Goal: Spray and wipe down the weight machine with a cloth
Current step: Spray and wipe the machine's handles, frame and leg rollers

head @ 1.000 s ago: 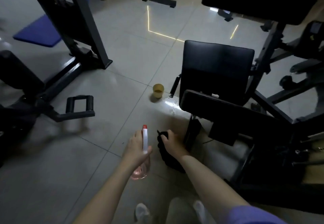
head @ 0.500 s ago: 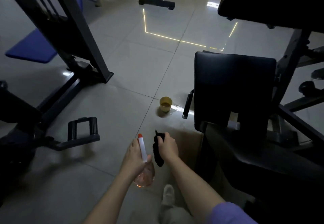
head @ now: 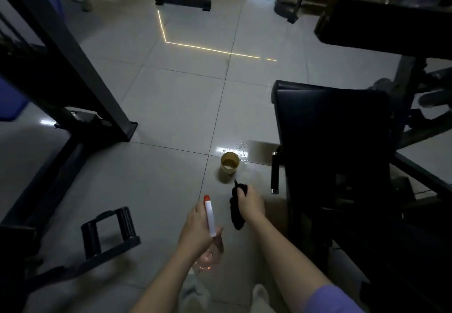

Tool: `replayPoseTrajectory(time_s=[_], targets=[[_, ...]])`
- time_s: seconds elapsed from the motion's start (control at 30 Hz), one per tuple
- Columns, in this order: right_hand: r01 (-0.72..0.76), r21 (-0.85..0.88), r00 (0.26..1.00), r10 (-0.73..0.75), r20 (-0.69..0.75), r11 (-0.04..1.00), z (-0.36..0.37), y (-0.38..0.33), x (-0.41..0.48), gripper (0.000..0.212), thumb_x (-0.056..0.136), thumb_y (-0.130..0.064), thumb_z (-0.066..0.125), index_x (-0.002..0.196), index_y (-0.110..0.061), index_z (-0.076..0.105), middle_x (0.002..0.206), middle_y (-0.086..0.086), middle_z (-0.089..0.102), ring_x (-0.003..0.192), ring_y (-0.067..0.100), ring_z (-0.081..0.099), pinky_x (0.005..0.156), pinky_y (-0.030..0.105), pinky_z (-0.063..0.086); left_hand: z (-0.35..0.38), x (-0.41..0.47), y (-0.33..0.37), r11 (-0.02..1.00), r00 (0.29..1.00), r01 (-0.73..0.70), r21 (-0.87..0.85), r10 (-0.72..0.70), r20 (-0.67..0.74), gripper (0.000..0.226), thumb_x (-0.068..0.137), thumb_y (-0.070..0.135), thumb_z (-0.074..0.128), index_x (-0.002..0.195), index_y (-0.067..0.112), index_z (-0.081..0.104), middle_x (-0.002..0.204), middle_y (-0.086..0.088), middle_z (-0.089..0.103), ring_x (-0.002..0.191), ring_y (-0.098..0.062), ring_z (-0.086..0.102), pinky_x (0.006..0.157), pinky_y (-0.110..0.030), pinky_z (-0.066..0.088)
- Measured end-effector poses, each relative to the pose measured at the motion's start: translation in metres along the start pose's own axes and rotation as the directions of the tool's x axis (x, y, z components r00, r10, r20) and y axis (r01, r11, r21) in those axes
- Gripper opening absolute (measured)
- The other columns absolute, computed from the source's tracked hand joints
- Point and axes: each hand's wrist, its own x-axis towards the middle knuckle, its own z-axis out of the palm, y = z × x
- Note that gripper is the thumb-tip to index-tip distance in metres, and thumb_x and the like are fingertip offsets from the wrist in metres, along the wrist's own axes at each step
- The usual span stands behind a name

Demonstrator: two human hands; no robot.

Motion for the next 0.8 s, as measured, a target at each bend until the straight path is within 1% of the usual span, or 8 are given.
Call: replayPoseTrajectory(time_s=[0.07,0.2,0.37,0.47,0.53,0.67,0.77,0.8], targets=[[-0.008,-0.035,1.000,0.008,-0.018,0.999,0.005,-0.019,0.020,0.030,0.100,-0.030,0.039,0.116,-0.006,0.050,0.118,0.015,0.058,0.107,0.030,0.054,0.072,0.028,0.034,-0.016,0.026,-0.012,1.000,1.000,0.009,0.006,-0.009,0.011,0.070,0.080,0.033,0.072,0.134,0.009,0.034,0.122,-0.007,0.047,0.114,-0.023,0.048,0.092,-0.028,0.044],[-0.047,-0.038,0.998,0.045,-0.036,0.998,0.009,-0.034,0.060,0.029,0.099,-0.031,0.040,0.113,-0.008,0.051,0.114,0.014,0.059,0.103,0.030,0.055,0.072,0.029,0.036,-0.035,0.072,-0.024,0.999,0.999,-0.015,0.037,0.013,0.045,0.058,0.082,0.031,0.070,0.125,0.010,0.038,0.116,-0.006,0.046,0.111,-0.024,0.047,0.081,-0.025,0.037],[-0.101,-0.044,0.995,0.100,-0.017,0.994,0.016,-0.036,0.120,0.027,0.099,-0.030,0.042,0.110,-0.008,0.052,0.112,0.015,0.060,0.100,0.030,0.056,0.071,0.029,0.038,-0.037,0.135,-0.033,0.998,0.997,-0.022,0.058,0.018,0.071,0.062,0.083,0.032,0.069,0.130,0.009,0.036,0.120,-0.007,0.046,0.111,-0.021,0.045,0.081,-0.019,0.032],[-0.107,-0.078,0.994,0.110,0.029,0.991,0.024,-0.033,0.166,0.027,0.099,-0.030,0.041,0.112,-0.008,0.051,0.112,0.013,0.059,0.097,0.027,0.056,0.072,0.029,0.039,-0.029,0.179,-0.042,0.999,0.996,0.028,0.029,-0.031,0.079,0.064,0.080,0.033,0.071,0.129,0.010,0.036,0.116,-0.005,0.046,0.109,-0.020,0.047,0.081,-0.019,0.032],[-0.109,-0.077,0.993,0.113,0.045,0.991,0.032,-0.030,0.206,0.027,0.100,-0.031,0.041,0.113,-0.010,0.051,0.110,0.011,0.058,0.090,0.023,0.053,0.071,0.029,0.039,-0.018,0.217,-0.052,0.999,0.994,0.049,0.012,-0.050,0.097,0.063,0.079,0.034,0.072,0.126,0.012,0.036,0.113,-0.002,0.045,0.106,-0.018,0.047,0.081,-0.019,0.034],[-0.132,-0.083,0.990,0.136,0.041,0.988,0.056,-0.015,0.279,0.023,0.099,-0.032,0.041,0.109,-0.014,0.051,0.103,0.006,0.059,0.086,0.019,0.055,0.069,0.030,0.043,0.016,0.290,-0.079,0.996,0.990,0.091,-0.015,-0.088,0.109,0.046,0.079,0.033,0.070,0.110,0.017,0.039,0.096,0.005,0.041,0.092,-0.016,0.047,0.075,-0.023,0.039],[-0.178,-0.021,0.982,0.179,0.053,0.984,0.081,0.003,0.323,0.018,0.099,-0.033,0.041,0.104,-0.019,0.051,0.098,0.004,0.062,0.084,0.017,0.059,0.074,0.036,0.051,0.042,0.334,-0.099,0.988,0.990,0.140,-0.061,-0.138,0.043,0.025,0.087,0.030,0.057,0.098,0.019,0.038,0.089,0.004,0.042,0.085,-0.015,0.048,0.072,-0.023,0.037],[-0.191,-0.027,0.980,0.192,0.054,0.981,0.094,0.013,0.343,0.018,0.099,-0.033,0.041,0.105,-0.019,0.051,0.097,0.004,0.062,0.083,0.017,0.059,0.074,0.036,0.051,0.054,0.354,-0.110,0.988,0.989,0.146,-0.060,-0.144,0.037,0.024,0.087,0.029,0.057,0.098,0.018,0.038,0.088,0.005,0.041,0.083,-0.014,0.047,0.071,-0.022,0.036]])
